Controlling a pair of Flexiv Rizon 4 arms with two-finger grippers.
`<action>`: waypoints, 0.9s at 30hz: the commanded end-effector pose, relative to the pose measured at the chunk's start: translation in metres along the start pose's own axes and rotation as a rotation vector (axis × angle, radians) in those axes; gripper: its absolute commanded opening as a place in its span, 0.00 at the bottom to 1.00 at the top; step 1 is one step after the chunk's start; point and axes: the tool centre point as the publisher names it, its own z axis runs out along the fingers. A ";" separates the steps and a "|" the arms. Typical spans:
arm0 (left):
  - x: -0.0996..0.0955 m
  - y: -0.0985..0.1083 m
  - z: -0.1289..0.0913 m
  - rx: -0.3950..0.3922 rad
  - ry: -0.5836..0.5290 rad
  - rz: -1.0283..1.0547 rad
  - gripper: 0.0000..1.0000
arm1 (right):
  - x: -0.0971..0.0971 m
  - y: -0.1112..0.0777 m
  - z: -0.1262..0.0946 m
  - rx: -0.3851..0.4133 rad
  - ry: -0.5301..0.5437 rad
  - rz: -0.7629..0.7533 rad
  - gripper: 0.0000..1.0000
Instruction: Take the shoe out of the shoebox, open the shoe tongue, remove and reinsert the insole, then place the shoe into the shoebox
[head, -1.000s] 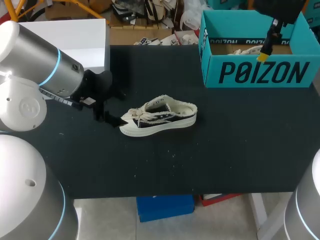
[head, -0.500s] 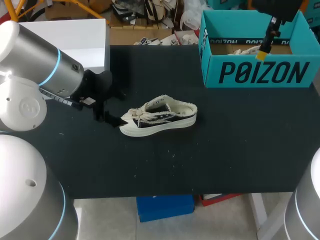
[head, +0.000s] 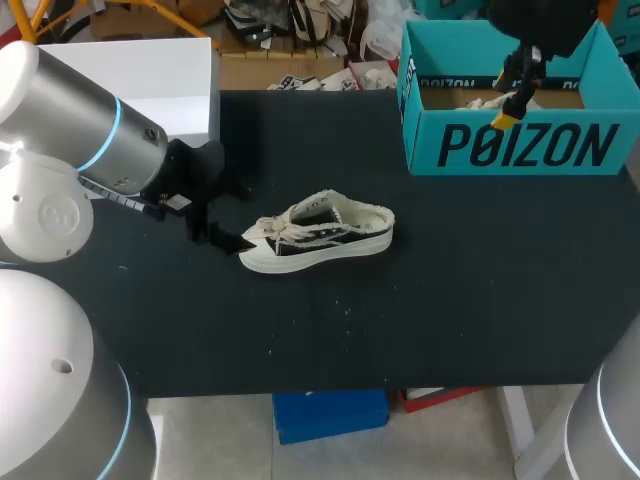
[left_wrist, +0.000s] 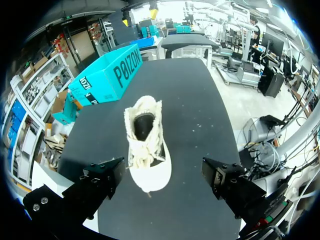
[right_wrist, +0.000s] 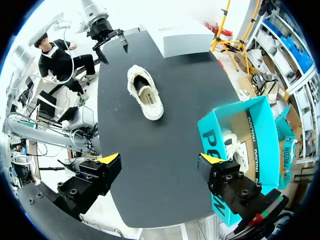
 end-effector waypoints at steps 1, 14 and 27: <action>0.001 0.002 0.000 0.006 -0.004 0.003 1.00 | 0.022 0.000 0.034 -0.080 -0.099 -0.030 1.00; 0.001 0.002 0.000 0.006 -0.004 0.003 1.00 | 0.030 0.020 0.076 -0.091 -0.143 -0.116 1.00; 0.001 0.002 0.000 0.006 -0.004 0.003 1.00 | 0.033 0.027 0.078 -0.101 -0.186 -0.251 1.00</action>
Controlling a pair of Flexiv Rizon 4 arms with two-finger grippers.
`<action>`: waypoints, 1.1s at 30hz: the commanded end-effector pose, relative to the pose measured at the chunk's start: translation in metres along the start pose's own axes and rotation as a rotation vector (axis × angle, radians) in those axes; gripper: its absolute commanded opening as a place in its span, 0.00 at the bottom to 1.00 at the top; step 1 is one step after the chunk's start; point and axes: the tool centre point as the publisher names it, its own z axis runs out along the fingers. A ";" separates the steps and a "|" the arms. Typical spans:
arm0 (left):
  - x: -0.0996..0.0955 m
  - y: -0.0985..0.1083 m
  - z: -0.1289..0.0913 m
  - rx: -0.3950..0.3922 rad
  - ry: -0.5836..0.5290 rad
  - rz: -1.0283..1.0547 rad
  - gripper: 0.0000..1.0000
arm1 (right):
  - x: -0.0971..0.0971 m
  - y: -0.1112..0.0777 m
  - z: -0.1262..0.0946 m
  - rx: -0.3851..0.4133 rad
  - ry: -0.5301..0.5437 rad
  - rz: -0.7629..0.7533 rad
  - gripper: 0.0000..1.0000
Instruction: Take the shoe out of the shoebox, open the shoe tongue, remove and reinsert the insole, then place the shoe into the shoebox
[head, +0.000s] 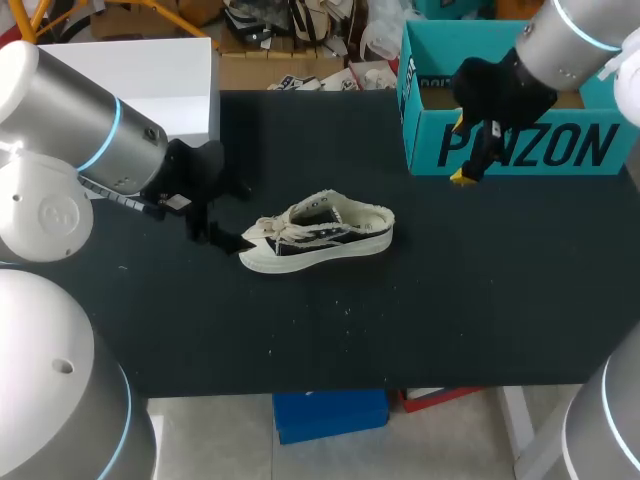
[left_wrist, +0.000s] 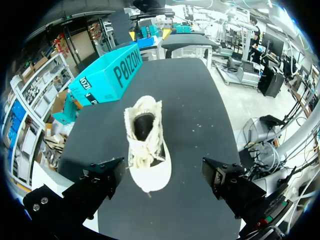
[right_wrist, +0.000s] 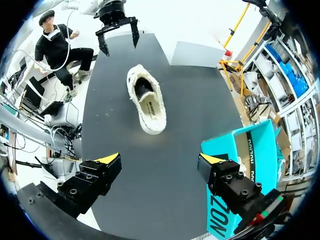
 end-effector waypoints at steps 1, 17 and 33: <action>0.001 0.002 0.000 0.006 -0.004 0.003 1.00 | 0.006 0.007 0.006 -0.021 -0.043 -0.156 1.00; 0.001 0.002 0.000 0.006 -0.004 0.003 1.00 | 0.016 0.033 0.051 -0.124 0.075 -0.314 1.00; 0.001 0.002 0.000 0.006 -0.004 0.003 1.00 | 0.031 0.062 0.090 -0.143 0.121 -0.350 1.00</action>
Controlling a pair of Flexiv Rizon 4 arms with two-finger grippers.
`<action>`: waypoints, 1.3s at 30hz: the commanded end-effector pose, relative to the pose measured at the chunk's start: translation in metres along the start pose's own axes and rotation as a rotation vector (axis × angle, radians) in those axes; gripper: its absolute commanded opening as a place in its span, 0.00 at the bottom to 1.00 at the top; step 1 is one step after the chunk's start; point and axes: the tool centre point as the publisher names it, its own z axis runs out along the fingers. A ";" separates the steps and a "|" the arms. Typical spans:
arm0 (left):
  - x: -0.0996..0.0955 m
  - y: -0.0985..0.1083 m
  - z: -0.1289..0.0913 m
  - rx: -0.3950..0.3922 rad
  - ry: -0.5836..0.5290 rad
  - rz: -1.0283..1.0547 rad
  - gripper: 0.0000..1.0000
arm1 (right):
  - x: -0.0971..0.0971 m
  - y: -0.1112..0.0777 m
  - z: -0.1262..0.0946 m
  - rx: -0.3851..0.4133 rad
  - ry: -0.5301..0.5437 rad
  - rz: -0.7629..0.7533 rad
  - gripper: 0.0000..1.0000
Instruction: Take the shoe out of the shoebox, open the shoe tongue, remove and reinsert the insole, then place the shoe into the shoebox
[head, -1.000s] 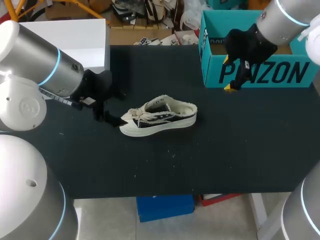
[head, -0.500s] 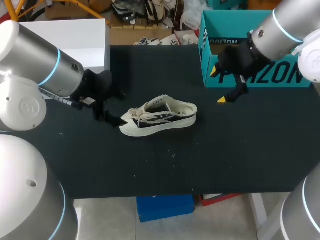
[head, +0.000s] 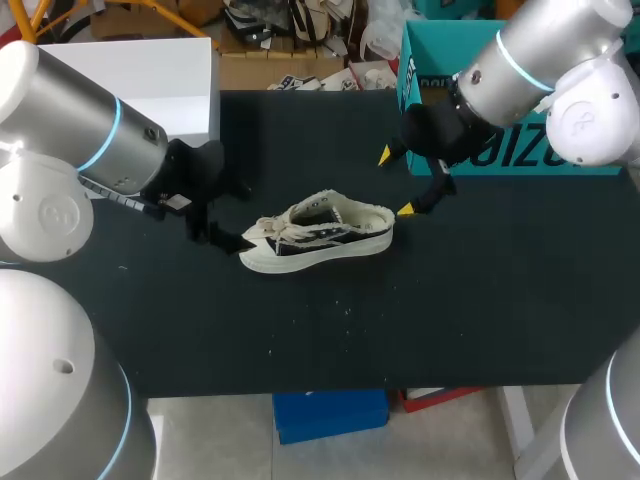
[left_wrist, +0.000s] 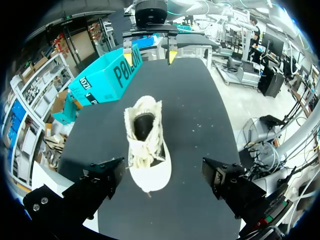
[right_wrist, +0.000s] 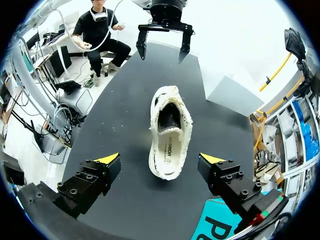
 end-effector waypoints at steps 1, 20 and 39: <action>0.001 0.002 0.000 0.006 -0.004 0.003 1.00 | -0.002 0.001 0.004 0.027 0.002 0.020 1.00; 0.001 0.002 0.000 0.006 -0.004 0.003 1.00 | -0.007 -0.015 0.040 -0.213 -0.023 0.038 1.00; 0.001 0.002 0.000 0.006 -0.004 0.003 1.00 | -0.028 -0.033 0.084 -0.353 0.039 0.058 1.00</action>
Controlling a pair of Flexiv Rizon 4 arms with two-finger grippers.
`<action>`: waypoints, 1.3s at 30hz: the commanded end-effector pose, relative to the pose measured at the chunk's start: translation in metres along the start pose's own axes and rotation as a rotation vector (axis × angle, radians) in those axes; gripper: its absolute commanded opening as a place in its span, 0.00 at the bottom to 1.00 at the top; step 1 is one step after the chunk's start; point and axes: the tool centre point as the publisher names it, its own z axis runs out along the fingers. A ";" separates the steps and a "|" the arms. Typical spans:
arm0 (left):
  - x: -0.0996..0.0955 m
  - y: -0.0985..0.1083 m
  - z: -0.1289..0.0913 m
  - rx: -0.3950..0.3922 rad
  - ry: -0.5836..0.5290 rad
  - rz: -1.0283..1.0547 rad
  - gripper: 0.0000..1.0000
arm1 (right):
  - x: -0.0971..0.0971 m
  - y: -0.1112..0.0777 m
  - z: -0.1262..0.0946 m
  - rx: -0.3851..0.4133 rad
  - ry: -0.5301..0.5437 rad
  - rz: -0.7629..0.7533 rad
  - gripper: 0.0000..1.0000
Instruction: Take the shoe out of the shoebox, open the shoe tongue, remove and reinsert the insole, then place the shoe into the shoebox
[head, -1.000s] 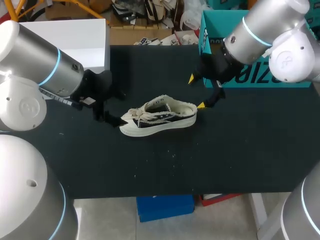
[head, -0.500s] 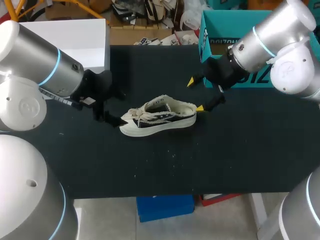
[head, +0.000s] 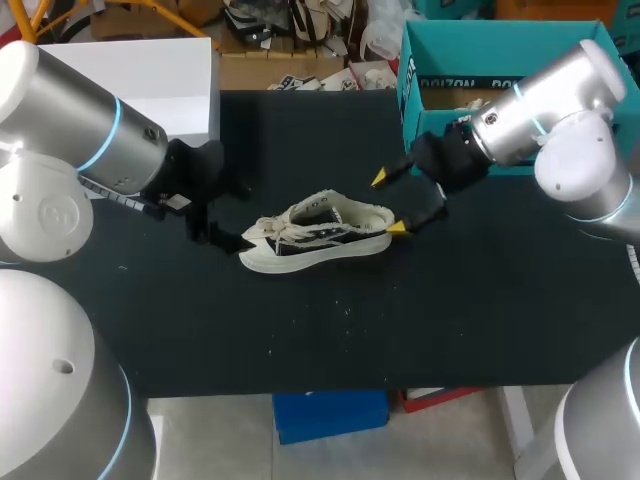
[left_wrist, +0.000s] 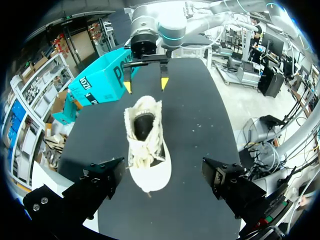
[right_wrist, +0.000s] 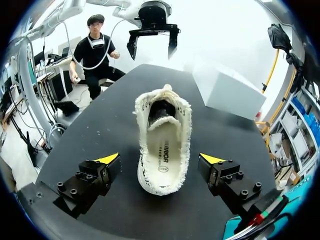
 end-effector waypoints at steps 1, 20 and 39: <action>0.001 0.002 0.000 0.006 -0.004 0.003 1.00 | -0.013 -0.005 0.013 -0.016 0.023 0.002 1.00; 0.001 0.002 0.000 0.006 -0.004 0.003 1.00 | -0.005 -0.021 0.041 -0.066 0.033 0.045 1.00; 0.001 0.002 0.000 0.006 -0.004 0.003 1.00 | -0.007 -0.029 0.065 -0.106 0.059 0.062 1.00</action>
